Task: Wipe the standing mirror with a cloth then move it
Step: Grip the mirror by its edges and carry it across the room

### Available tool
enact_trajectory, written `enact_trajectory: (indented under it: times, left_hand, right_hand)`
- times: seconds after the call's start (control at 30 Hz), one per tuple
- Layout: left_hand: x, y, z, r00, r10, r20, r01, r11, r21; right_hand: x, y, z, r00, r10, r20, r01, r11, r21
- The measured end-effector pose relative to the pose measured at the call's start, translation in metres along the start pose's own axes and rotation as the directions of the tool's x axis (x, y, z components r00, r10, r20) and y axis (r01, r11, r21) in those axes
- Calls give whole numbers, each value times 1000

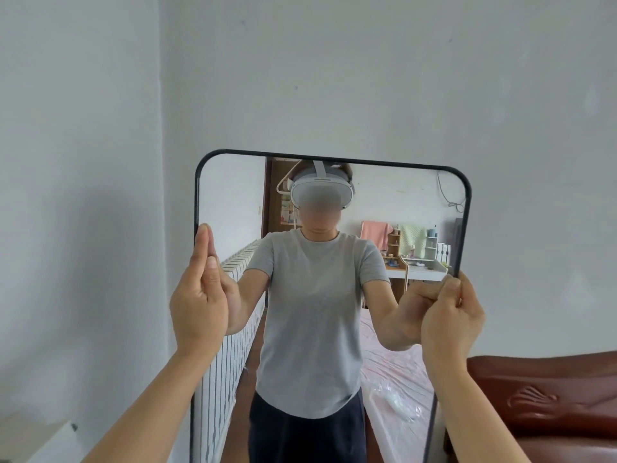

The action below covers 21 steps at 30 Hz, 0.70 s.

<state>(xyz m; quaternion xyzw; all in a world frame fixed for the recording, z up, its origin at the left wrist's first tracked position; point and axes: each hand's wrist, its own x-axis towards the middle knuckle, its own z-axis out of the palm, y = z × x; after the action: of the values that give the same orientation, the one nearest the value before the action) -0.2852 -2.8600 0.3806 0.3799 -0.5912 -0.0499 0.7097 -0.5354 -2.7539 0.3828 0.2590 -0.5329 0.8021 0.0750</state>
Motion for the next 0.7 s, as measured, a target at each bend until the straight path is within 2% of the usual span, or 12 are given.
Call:
enact_trajectory:
  times: [0.2,0.7]
  left_hand:
    - [11,-14,27,1000,1,-20,-1,1000,7]
    - [24,-52,84,998,-43,40,42,999,22]
  right_hand:
    - [19,15,24,1000,-20,-2,20,1000,-18]
    - [53,70,67,1000,19,24,-18,999,-40]
